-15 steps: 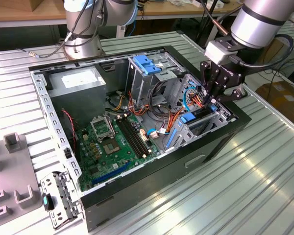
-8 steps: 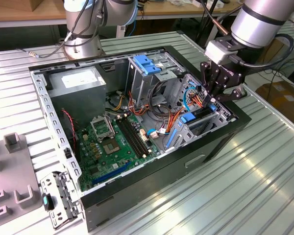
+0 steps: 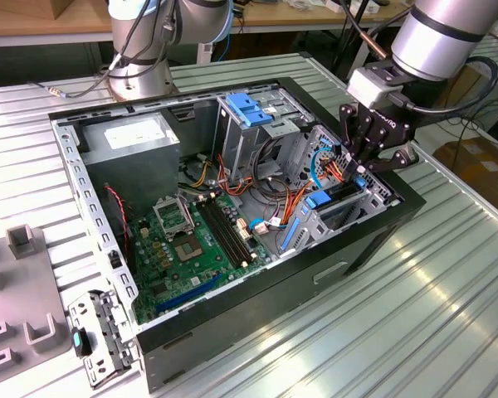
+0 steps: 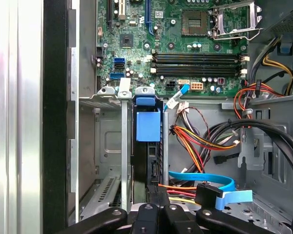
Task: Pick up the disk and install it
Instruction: 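Insert the second disk wire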
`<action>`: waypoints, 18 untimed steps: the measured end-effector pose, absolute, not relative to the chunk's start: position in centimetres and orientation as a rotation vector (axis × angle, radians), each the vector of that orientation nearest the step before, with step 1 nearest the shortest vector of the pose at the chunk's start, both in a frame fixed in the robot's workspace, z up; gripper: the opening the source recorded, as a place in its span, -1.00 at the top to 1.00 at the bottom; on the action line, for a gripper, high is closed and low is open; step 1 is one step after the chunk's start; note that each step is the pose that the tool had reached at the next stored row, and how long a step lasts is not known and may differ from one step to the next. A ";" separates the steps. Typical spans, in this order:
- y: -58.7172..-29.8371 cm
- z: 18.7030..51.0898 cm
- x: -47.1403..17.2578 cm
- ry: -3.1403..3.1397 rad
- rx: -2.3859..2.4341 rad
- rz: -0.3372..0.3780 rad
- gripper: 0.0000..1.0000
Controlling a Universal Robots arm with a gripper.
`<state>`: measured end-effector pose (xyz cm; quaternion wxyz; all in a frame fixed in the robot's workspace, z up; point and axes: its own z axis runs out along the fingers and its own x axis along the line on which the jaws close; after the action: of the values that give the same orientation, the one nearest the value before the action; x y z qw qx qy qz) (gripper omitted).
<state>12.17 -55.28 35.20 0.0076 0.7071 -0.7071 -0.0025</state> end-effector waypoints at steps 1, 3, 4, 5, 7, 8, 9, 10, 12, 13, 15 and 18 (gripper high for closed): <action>-55.3 35.2 12.1 -2.211 2.210 -0.008 0.79; -55.3 35.2 12.0 -2.211 2.210 -0.008 0.79; -55.3 35.2 11.9 -2.211 2.210 -0.008 0.79; -55.3 35.2 11.9 -2.211 2.210 -0.008 0.79; -55.3 35.2 11.2 -2.211 2.210 -0.008 0.79; -55.3 35.2 11.0 -2.211 2.211 -0.008 0.79; -55.3 35.2 10.8 -2.211 2.210 -0.008 0.79; -55.3 35.2 10.5 -2.211 2.211 -0.008 0.79; -55.3 35.1 9.7 -2.211 2.210 -0.008 0.79; -55.3 35.1 9.3 -2.211 2.211 -0.008 0.79; -55.3 35.1 9.2 -2.211 2.211 -0.008 0.79; -55.3 35.9 9.2 -2.211 2.211 -0.008 0.79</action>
<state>9.16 -55.28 35.88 0.0077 0.7071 -0.7071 -0.0025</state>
